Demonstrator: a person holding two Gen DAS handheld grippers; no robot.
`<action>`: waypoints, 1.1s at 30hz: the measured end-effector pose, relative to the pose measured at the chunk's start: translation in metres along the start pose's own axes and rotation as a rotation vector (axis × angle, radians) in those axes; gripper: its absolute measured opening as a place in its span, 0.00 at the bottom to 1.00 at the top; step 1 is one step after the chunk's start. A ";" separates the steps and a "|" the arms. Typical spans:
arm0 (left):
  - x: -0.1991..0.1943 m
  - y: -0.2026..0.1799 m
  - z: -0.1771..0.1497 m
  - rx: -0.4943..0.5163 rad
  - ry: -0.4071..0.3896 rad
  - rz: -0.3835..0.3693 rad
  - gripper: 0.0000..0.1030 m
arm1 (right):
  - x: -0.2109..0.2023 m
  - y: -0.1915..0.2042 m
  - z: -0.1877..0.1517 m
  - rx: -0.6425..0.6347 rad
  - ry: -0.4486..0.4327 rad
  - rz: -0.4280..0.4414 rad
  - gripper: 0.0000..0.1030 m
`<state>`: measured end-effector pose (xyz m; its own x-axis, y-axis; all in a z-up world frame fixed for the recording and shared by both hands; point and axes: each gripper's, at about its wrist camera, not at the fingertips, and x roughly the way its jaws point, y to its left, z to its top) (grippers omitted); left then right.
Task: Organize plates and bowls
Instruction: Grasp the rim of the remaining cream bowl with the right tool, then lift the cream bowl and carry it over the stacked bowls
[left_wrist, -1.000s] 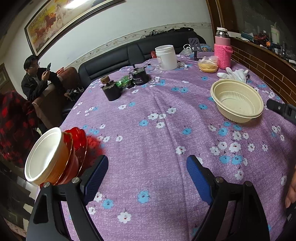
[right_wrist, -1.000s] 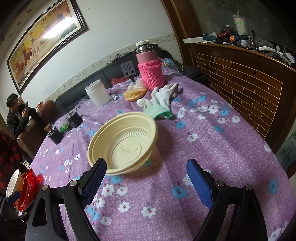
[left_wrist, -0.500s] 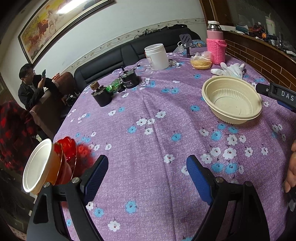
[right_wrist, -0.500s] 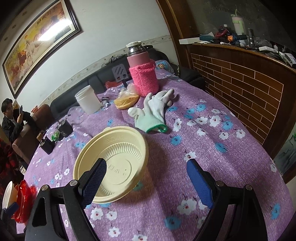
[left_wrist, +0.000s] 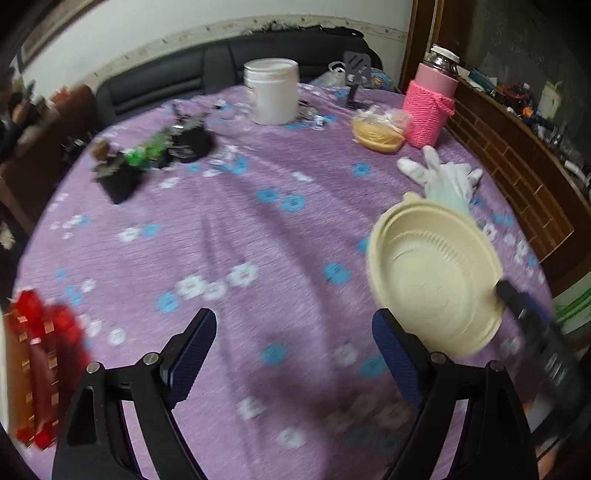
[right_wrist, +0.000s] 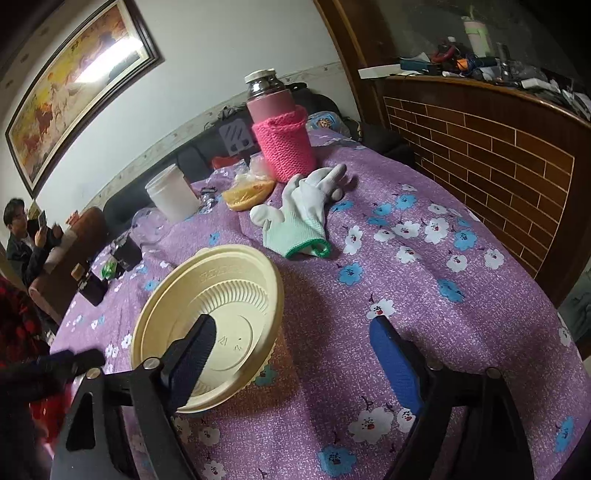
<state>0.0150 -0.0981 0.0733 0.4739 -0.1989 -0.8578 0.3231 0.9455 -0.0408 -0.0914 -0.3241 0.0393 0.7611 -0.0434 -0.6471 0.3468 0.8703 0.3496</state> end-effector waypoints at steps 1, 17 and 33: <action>0.008 -0.003 0.005 -0.007 0.015 -0.028 0.83 | 0.000 0.001 -0.001 -0.002 0.002 0.001 0.83; 0.068 -0.039 0.024 0.013 0.143 -0.181 0.28 | 0.021 0.004 -0.009 -0.018 0.099 0.062 0.33; 0.039 -0.038 0.008 0.033 0.094 -0.149 0.18 | 0.011 0.018 -0.015 -0.056 0.079 0.141 0.23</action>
<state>0.0281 -0.1435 0.0450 0.3411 -0.3097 -0.8876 0.4111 0.8982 -0.1554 -0.0846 -0.3015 0.0288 0.7539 0.1183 -0.6463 0.2064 0.8912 0.4039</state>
